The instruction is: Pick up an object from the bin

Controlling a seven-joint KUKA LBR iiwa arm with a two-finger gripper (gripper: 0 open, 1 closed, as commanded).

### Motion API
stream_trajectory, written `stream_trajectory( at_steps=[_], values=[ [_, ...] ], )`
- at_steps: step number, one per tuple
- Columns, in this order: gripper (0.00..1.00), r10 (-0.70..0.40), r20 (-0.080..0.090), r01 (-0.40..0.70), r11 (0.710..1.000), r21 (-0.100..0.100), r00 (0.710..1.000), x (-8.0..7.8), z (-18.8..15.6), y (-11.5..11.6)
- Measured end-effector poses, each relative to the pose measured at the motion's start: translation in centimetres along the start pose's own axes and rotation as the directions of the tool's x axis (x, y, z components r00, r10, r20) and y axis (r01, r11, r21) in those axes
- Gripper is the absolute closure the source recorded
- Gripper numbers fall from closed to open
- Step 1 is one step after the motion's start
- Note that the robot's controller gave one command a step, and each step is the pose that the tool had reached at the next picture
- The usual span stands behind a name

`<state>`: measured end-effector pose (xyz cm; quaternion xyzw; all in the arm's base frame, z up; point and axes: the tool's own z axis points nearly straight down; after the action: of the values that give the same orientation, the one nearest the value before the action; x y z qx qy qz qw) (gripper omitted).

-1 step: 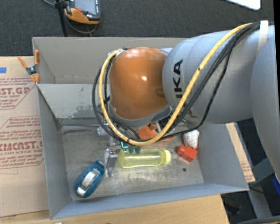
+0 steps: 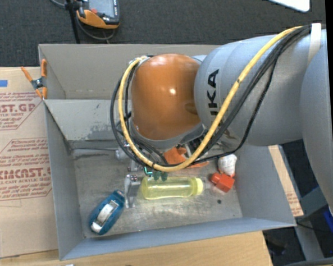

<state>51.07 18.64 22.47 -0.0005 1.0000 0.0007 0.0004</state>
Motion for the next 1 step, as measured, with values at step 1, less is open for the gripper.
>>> stream_trajectory(
  at_steps=[1],
  values=[
    [0.0, -0.074, 0.005, 0.074, 0.997, -0.001, 0.997, 0.9, 3.64, -0.18]
  ],
)
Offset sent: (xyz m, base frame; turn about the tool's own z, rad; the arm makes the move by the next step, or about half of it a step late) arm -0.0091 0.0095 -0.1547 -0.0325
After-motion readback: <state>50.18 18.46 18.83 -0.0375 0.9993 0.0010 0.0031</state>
